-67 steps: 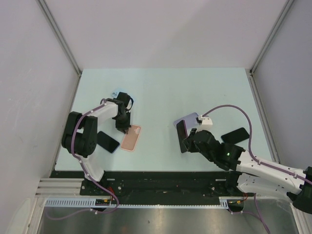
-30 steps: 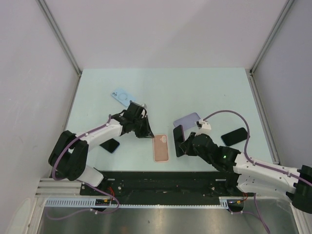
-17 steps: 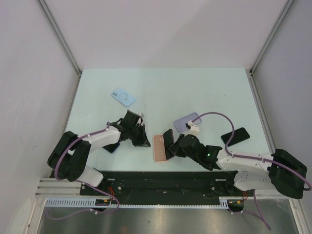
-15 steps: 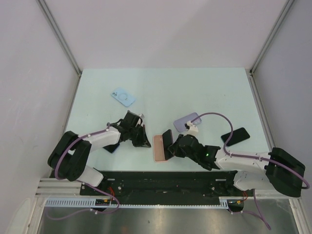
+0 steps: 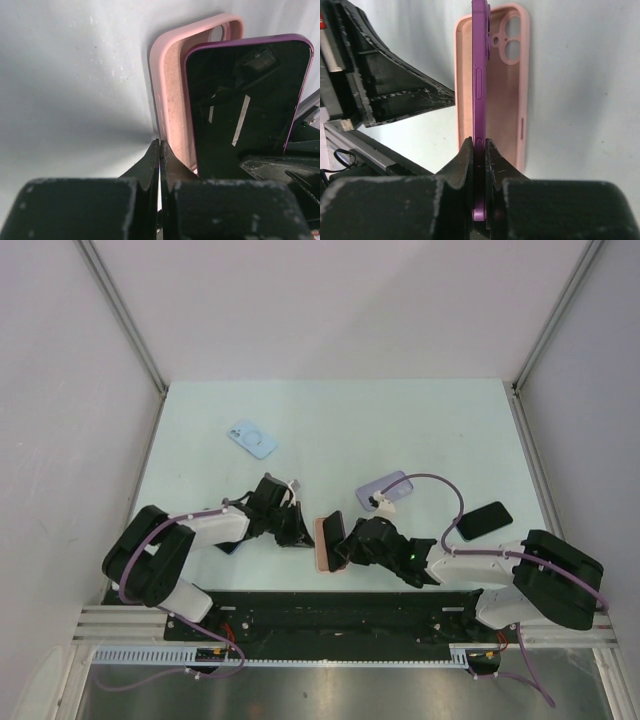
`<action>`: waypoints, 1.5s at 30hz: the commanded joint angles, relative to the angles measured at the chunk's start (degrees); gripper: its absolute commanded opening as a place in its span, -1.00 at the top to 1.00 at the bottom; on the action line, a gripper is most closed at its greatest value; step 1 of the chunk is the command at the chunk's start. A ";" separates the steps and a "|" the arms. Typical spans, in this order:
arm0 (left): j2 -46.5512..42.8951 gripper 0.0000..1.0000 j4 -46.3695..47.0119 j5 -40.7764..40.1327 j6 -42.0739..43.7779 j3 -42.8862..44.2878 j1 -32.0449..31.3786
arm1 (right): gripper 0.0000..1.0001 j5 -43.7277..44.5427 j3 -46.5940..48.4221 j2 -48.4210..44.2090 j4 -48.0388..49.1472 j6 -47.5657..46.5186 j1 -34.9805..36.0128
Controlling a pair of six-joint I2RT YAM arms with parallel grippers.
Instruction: Put the phone into the phone case
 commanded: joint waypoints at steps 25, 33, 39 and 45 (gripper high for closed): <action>2.82 0.99 3.98 0.00 -1.84 -0.82 -2.20 | 0.81 -9.67 -5.50 7.87 15.07 -1.71 -3.37; 0.89 0.69 -0.14 -0.52 -0.87 1.55 -2.29 | 0.54 -8.53 -4.72 3.74 6.38 -4.78 -6.10; -2.36 0.08 -7.97 -3.86 2.03 7.08 -2.29 | 0.30 -9.14 -1.55 0.49 -1.89 -8.29 -7.86; -1.85 -0.09 -9.12 -5.01 3.26 9.82 -2.20 | 0.18 -7.74 -0.49 -2.85 -6.20 -10.15 -8.82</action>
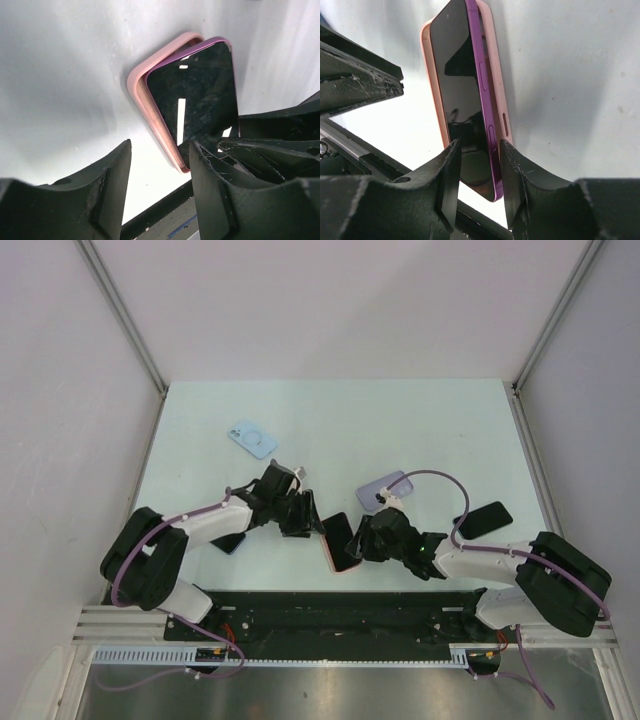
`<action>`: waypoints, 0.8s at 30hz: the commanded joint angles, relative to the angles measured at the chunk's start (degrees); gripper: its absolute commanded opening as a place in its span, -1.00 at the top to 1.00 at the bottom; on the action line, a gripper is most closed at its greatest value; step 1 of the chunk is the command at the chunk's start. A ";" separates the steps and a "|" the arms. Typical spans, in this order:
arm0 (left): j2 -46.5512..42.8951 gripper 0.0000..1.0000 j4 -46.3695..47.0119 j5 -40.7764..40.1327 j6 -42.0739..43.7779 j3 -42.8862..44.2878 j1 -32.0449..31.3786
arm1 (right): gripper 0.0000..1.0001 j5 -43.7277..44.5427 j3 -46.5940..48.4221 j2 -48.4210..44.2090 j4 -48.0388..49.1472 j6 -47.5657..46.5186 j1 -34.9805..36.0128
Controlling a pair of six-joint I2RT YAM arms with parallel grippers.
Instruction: Put the phone into the phone case
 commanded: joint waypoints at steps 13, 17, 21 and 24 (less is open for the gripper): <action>1.21 0.55 -0.49 -1.29 2.30 0.32 -0.26 | 0.26 1.82 3.53 -2.68 -5.17 -7.48 -4.75; 2.08 0.95 0.03 -1.38 2.48 -0.56 -0.26 | 0.32 3.05 4.24 -2.95 -6.14 -8.10 -6.51; 3.05 1.00 0.99 -0.59 2.39 -0.91 -0.26 | 0.53 5.42 5.03 -0.67 -7.02 -10.12 -8.10; 2.97 1.00 3.01 0.82 2.21 -1.70 -0.26 | 0.76 7.61 7.40 2.32 -10.60 -12.05 -8.36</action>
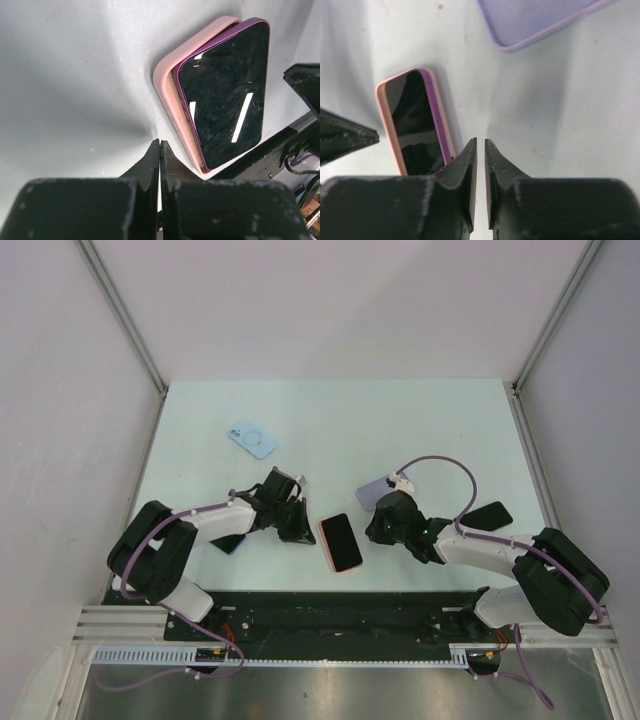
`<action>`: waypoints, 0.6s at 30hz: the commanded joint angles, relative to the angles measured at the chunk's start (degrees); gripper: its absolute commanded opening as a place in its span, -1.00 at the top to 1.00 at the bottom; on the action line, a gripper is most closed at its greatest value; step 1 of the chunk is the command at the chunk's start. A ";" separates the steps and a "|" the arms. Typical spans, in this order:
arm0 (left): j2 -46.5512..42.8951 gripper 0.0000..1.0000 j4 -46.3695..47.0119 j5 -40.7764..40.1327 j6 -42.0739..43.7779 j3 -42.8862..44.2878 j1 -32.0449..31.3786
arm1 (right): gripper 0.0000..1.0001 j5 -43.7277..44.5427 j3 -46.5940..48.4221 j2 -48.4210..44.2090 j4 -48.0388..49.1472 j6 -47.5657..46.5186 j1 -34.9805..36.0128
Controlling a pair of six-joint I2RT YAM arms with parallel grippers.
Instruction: Put the phone into the phone case
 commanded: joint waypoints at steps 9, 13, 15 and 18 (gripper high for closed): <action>3.00 1.00 8.61 5.10 -1.99 -3.35 -0.61 | 0.91 8.33 9.68 10.16 -7.97 -4.32 3.39; 3.62 1.00 9.76 5.63 -2.87 -3.79 -1.31 | 0.91 8.51 11.44 12.62 -8.33 -3.10 5.76; 3.62 1.00 10.46 6.50 -3.14 -4.06 -1.75 | 0.92 8.43 12.32 14.11 -8.77 -1.61 7.34; 3.71 1.00 11.17 6.16 -3.58 -4.32 -2.19 | 0.91 8.78 13.99 15.53 -8.33 0.24 9.19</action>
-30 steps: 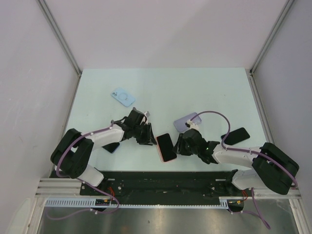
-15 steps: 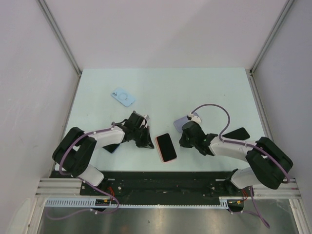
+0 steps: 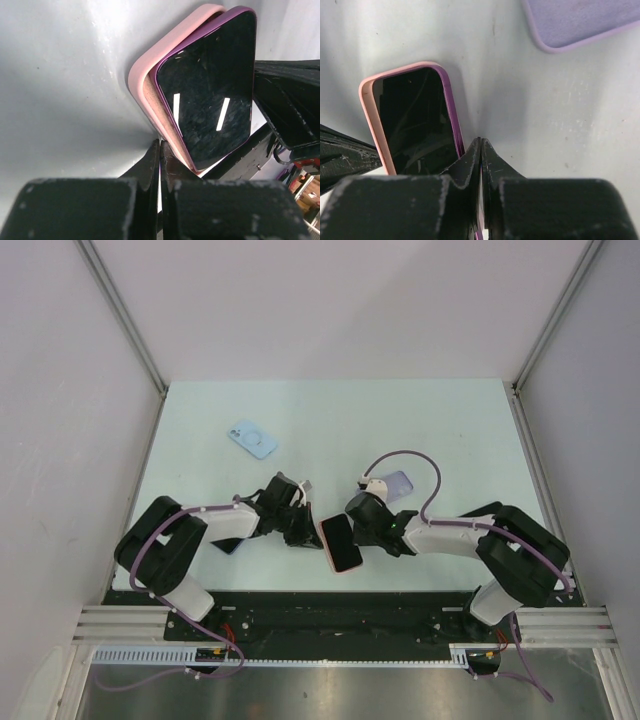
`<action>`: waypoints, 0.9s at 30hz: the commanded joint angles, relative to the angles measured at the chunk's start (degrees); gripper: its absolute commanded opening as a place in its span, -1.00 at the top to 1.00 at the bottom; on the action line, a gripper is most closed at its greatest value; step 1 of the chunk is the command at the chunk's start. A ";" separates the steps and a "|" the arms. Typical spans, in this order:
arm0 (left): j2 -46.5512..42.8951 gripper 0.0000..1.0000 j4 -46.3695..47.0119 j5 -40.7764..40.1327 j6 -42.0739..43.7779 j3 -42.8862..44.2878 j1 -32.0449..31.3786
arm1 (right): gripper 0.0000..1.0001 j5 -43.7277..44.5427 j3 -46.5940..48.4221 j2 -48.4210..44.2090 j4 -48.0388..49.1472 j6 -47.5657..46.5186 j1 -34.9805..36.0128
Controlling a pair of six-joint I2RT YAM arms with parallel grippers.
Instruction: Put the phone into the phone case
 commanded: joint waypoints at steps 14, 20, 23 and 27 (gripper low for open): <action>2.43 1.00 3.70 0.04 -1.39 -1.66 -1.71 | 0.88 3.13 5.57 6.70 -2.57 5.60 9.10; 0.76 0.95 -1.90 -2.95 1.42 0.62 -1.71 | 0.82 -0.11 5.49 7.05 -1.25 4.19 6.91; -2.31 0.80 -5.33 -6.90 2.21 1.07 -1.71 | 0.81 0.57 5.57 5.48 -2.65 3.23 4.88; -5.48 0.59 -7.81 -10.07 1.60 1.68 -1.63 | 0.80 0.14 5.48 2.66 -4.32 1.29 2.51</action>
